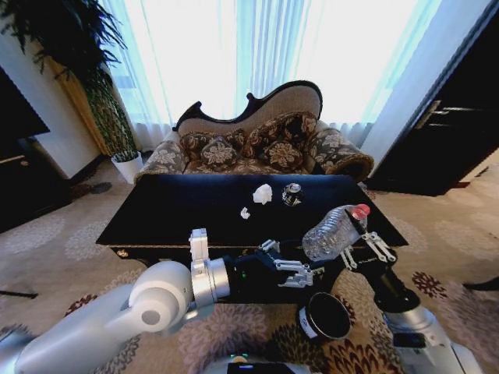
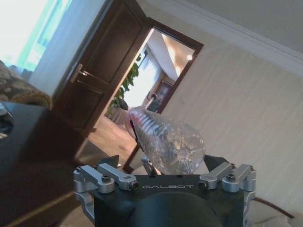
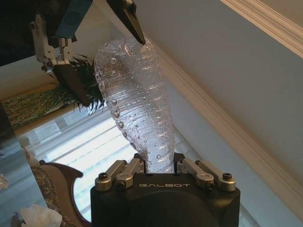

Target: Move to the front of the table and place the trash on the table into the trash bin.

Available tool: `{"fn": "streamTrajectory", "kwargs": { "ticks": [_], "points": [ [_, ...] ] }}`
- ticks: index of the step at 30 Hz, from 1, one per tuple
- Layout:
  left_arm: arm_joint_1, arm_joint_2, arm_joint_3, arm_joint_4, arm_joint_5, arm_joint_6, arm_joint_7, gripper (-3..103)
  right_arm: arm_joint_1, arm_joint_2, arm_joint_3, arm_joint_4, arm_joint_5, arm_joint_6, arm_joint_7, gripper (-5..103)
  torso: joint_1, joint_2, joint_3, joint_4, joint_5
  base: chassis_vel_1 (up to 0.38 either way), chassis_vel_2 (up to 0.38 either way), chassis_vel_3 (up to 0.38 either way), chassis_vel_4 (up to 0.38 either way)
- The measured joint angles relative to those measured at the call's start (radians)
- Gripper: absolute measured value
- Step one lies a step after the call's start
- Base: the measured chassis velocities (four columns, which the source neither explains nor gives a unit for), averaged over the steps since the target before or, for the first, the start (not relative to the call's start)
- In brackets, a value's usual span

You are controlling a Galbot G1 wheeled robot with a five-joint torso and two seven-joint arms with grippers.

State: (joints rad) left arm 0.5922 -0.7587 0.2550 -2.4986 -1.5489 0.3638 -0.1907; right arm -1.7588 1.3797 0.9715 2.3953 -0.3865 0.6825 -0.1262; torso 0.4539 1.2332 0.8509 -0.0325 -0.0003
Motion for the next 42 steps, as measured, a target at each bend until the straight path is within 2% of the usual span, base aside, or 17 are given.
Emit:
{"fn": "streamTrajectory", "kwargs": {
  "ticks": [7, 11, 12, 15, 17, 18, 21, 23, 24, 25, 28, 31, 33, 35, 39, 40, 42],
  "points": [
    [-0.005, 0.024, -0.092, -0.001, 0.012, -0.002, 0.017, 100, 0.005, 0.004, -0.011, -0.027, -0.003, 0.000, -0.001, 25, 0.000, 0.000, 0.000, 0.0000, -0.0001, 0.000, 0.000, 0.000, 0.000],
    [0.002, 0.068, -0.229, -0.002, 0.018, -0.004, 0.045, 100, 0.009, 0.011, -0.017, -0.065, -0.008, 0.005, -0.001, 25, 0.000, 0.000, 0.000, -0.0001, 0.0001, 0.000, 0.000, 0.000, 0.000],
    [0.002, 0.068, -0.229, -0.002, 0.018, -0.004, 0.045, 100, 0.009, 0.011, -0.017, -0.065, -0.008, 0.005, -0.001, 25, 0.000, 0.000, 0.000, -0.0001, 0.0001, 0.000, 0.000, 0.000, 0.000],
    [0.052, 0.101, -0.307, -0.002, 0.063, -0.007, 0.058, 100, 0.011, 0.015, -0.022, -0.082, -0.007, 0.006, 0.000, 25, 0.000, 0.000, 0.000, 0.0000, 0.0000, 0.000, 0.000, 0.000, 0.000],
    [0.144, 0.131, -0.411, -0.002, 0.127, -0.015, 0.071, 100, 0.010, 0.024, -0.033, -0.102, 0.015, 0.001, 0.009, 25, 0.000, 0.000, 0.000, -0.0002, -0.0002, 0.000, 0.000, 0.000, 0.000],
    [0.144, 0.131, -0.411, -0.002, 0.127, -0.015, 0.071, 100, 0.010, 0.024, -0.033, -0.102, 0.015, 0.001, 0.009, 25, 0.000, 0.000, 0.000, -0.0002, -0.0002, 0.000, 0.000, 0.000, 0.000],
    [0.318, 0.167, -0.560, -0.002, 0.260, -0.051, 0.099, 100, -0.001, 0.034, -0.050, -0.130, 0.068, -0.016, 0.025, 25, 0.000, 0.000, 0.000, 0.0002, -0.0002, 0.000, 0.000, 0.000, 0.000],
    [0.420, 0.176, -0.647, -0.002, 0.312, -0.074, 0.100, 100, -0.005, 0.034, -0.051, -0.151, 0.099, -0.023, 0.032, 25, 0.000, 0.000, 0.000, 0.0002, -0.0002, 0.000, 0.000, 0.000, 0.000],
    [0.420, 0.176, -0.647, -0.002, 0.312, -0.074, 0.100, 100, -0.005, 0.034, -0.051, -0.151, 0.099, -0.023, 0.032, 25, 0.000, 0.000, 0.000, 0.0002, -0.0002, 0.000, 0.000, 0.000, 0.000],
    [0.465, 0.176, -0.690, -0.002, 0.334, -0.079, 0.099, 100, -0.005, 0.032, -0.047, -0.167, 0.119, -0.027, 0.033, 25, 0.000, 0.000, 0.000, 0.0002, -0.0002, 0.000, 0.000, 0.000, 0.000],
    [0.526, 0.159, -0.783, -0.002, 0.438, -0.095, 0.070, 100, -0.003, 0.021, -0.037, -0.218, 0.175, -0.040, 0.034, 25, 0.000, 0.000, 0.000, 0.0000, 0.0000, 0.000, 0.000, 0.000, 0.000],
    [0.548, 0.151, -0.829, -0.002, 0.472, -0.100, 0.055, 100, -0.003, 0.013, -0.030, -0.244, 0.209, -0.047, 0.034, 25, 0.000, 0.000, 0.000, -0.0001, 0.0001, 0.000, 0.000, 0.000, 0.000],
    [0.605, 0.139, -0.923, -0.002, 0.495, -0.109, 0.047, 100, -0.005, 0.003, -0.018, -0.285, 0.254, -0.049, 0.035, 25, 0.000, 0.000, 0.000, -0.0002, 0.0001, 0.000, 0.000, 0.000, 0.000],
    [0.629, 0.137, -0.957, -0.002, 0.499, -0.114, 0.048, 100, -0.007, 0.001, -0.016, -0.298, 0.271, -0.049, 0.036, 25, 0.000, 0.000, 0.000, -0.0002, 0.0000, 0.000, 0.000, 0.000, 0.000],
    [0.786, 0.107, -1.106, 0.004, 0.536, -0.160, 0.084, 100, -0.023, -0.007, -0.012, -0.378, 0.340, -0.049, 0.052, 25, 0.000, 0.000, 0.000, -0.0001, 0.0001, 0.000, 0.000, 0.000, 0.000],
    [0.786, 0.107, -1.106, 0.004, 0.536, -0.160, 0.084, 100, -0.023, -0.007, -0.012, -0.378, 0.340, -0.049, 0.052, 25, 0.000, 0.000, 0.000, -0.0001, 0.0001, 0.000, 0.000, 0.000, 0.000],
    [0.859, 0.077, -1.165, 0.027, 0.561, -0.178, 0.108, 100, -0.027, -0.012, -0.015, -0.422, 0.372, -0.049, 0.054, 25, 0.000, 0.000, 0.000, -0.0002, 0.0002, 0.000, 0.000, 0.000, 0.000]
  ]
}}
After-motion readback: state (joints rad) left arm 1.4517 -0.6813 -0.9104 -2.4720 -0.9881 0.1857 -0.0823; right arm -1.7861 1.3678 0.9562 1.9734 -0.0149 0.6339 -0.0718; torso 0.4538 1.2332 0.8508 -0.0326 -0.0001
